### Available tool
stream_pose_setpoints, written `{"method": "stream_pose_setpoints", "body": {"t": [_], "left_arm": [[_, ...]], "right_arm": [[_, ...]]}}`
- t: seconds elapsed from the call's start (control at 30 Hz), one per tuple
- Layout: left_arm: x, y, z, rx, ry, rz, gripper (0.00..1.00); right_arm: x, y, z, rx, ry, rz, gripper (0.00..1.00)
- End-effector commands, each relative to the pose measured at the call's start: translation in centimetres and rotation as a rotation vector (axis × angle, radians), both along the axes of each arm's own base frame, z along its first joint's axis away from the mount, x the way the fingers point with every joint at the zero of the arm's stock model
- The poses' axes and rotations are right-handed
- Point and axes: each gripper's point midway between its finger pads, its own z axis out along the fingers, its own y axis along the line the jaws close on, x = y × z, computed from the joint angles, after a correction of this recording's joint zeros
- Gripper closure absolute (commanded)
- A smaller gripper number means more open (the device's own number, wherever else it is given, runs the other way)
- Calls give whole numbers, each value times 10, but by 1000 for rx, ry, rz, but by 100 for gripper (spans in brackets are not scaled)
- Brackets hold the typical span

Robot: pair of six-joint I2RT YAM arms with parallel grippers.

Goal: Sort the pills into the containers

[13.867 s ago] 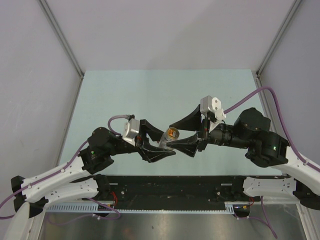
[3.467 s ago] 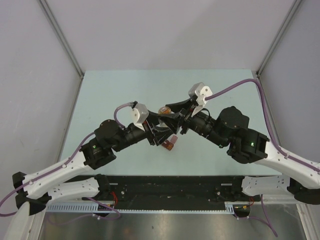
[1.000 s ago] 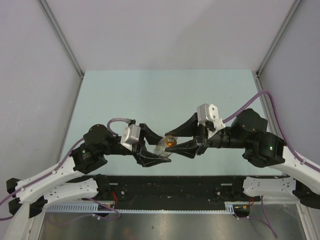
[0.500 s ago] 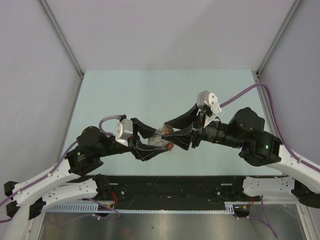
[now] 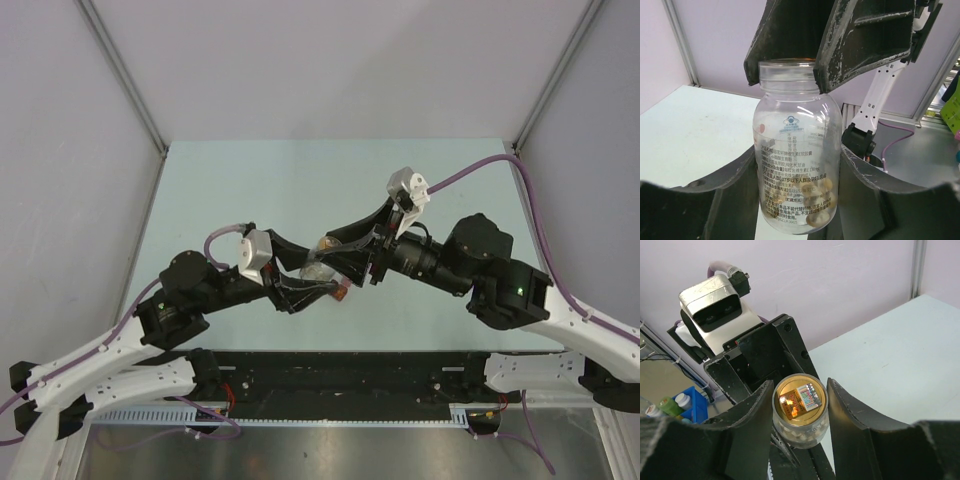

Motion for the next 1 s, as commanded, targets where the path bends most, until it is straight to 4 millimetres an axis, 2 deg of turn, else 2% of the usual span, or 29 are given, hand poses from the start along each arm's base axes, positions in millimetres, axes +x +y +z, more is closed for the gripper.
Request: {"method": "stream_pose_setpoints", "body": {"t": [0.0,0.03,0.1,0.13,0.27,0.33,0.57,0.67,0.77,0.8,0.87,0.9,0.93,0.97], "left_arm": [[11,7,26,-67,-91,67,100],[10,6,25,-65,-92,64,100],[9,5,24,-62,-90,56,99],[9,5,24,-60,-92,50,100],[5,3,23,-54,-98,28,100],[2,2,23,-49,-103,9,100],[4,-5,16,-19,-99,-3,100],[4,-8,14,-12,-96,-10,100],[5,-11,12,-5,-89,-12,100],[6,-12,11,-2,-88,-14,99],[7,-11,11,-4,-88,-8,100],[7,-11,11,-3,-86,-5,100],[7,-9,11,-7,-86,0,100],[7,-9,9,-3,-85,3,96]], "right_arm": [[8,-3,0,-4,52,-54,84],[6,-2,1,-7,44,-41,66],[-1,-3,4,-4,16,-1,53],[-3,-3,5,-5,6,8,41],[-3,-7,3,-22,-12,6,32],[-2,-8,-4,-53,-7,-2,29],[-4,-11,-16,-99,18,5,28],[-5,-11,-21,-117,31,7,30],[-5,-9,-26,-131,42,9,39],[-4,-9,-27,-134,43,9,52],[-4,-8,-28,-138,45,7,66],[-5,-9,-30,-145,47,9,83],[-4,-9,-30,-146,48,9,90],[0,-12,-30,-145,51,-21,95]]}}
